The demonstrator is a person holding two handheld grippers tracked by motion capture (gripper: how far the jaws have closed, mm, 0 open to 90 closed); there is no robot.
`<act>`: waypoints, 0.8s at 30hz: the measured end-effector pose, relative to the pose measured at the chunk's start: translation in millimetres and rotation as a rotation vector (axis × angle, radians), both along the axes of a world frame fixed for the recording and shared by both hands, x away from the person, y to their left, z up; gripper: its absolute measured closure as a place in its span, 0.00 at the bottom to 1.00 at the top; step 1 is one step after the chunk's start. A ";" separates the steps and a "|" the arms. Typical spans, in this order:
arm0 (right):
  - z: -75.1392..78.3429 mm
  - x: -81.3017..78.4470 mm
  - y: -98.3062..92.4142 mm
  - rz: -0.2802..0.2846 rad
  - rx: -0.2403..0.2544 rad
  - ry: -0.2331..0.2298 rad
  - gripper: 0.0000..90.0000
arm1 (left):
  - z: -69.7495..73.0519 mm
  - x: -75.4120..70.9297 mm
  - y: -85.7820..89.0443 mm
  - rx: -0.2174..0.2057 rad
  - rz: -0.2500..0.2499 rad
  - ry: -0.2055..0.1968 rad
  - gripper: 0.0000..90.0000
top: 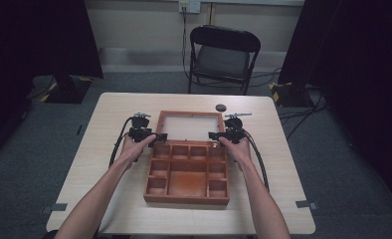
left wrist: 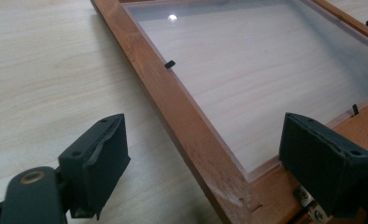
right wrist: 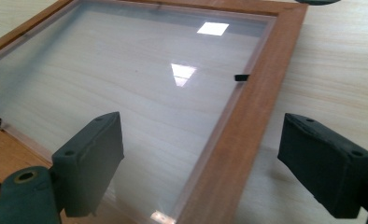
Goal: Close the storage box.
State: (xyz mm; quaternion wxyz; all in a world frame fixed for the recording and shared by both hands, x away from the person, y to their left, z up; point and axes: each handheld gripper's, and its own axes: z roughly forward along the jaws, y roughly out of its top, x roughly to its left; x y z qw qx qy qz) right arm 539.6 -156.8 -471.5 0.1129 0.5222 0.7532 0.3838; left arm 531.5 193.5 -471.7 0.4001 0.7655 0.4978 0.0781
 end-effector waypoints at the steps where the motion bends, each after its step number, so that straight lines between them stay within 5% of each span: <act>1: -0.6 0.6 1.3 -0.002 0.013 0.014 0.15 | 0.2 0.8 -0.2 0.003 -0.005 0.007 0.16; 7: -6.2 3.6 2.6 -0.016 0.071 0.048 0.10 | -5.3 1.1 -7.4 -0.056 -0.006 0.013 0.17; 14: -11.0 6.6 1.8 -0.019 0.126 0.077 0.10 | -4.5 4.0 -8.4 -0.043 -0.020 0.020 0.15; 24: -10.2 6.9 3.1 -0.020 0.119 0.083 0.11 | -7.5 7.0 -8.6 -0.086 -0.016 0.066 0.13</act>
